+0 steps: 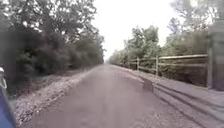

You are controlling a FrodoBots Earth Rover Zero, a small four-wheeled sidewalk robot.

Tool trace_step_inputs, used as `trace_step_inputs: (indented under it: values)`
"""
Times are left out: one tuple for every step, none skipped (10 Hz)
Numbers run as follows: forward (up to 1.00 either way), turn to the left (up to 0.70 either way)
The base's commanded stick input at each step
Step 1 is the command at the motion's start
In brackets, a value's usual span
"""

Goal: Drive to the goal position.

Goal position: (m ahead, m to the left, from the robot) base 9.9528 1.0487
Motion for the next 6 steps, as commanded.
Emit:
trace_step_inputs:
  values:
    - [0.7,0.0]
    - [0.7,0.0]
    - [0.7,0.0]
    - [0.7,0.0]
    - [0.7,0.0]
    - [0.7,0.0]
